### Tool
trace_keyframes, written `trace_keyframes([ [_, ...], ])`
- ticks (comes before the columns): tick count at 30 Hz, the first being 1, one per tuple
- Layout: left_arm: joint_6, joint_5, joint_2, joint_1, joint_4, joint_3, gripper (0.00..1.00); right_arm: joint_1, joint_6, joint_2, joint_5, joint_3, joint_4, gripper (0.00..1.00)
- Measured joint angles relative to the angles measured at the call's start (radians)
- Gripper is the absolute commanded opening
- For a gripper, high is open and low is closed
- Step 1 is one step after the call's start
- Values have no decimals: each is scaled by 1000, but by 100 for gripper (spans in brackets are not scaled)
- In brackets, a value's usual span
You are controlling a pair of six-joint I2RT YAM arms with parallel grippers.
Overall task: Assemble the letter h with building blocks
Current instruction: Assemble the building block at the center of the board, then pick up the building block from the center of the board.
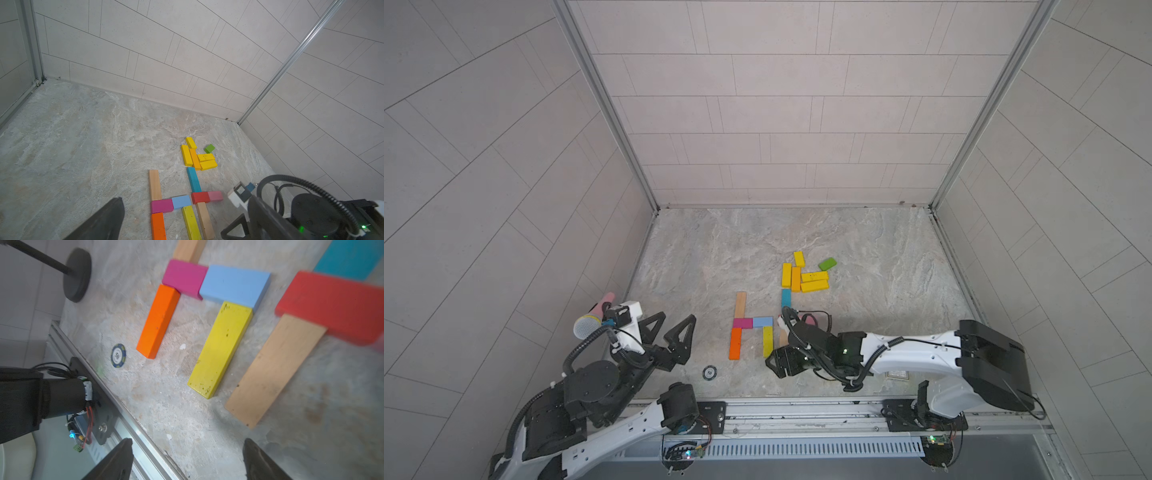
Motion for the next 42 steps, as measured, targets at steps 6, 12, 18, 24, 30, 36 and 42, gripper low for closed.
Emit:
trace_keyframes([
  [6, 1, -2, 0, 0, 0, 0, 100, -176, -64, -114, 51, 5, -106, 77],
  [12, 6, 2, 17, 0, 8, 0, 100, -438, -158, -76, 91, 97, -246, 73],
  [18, 6, 25, 89, 0, 9, 0, 100, -620, -228, 105, 97, 300, -324, 67],
  [24, 7, 43, 104, 0, 10, 0, 100, -680, -309, 339, 59, 497, -367, 72],
  [30, 6, 52, 103, 0, 10, 0, 100, -621, -369, 497, 37, 673, -414, 67],
  [36, 8, 51, 97, 0, 8, 0, 100, -566, -402, 542, 26, 720, -430, 69],
  [42, 15, 48, 91, 0, 7, 0, 100, -499, -420, 585, 2, 795, -431, 61],
])
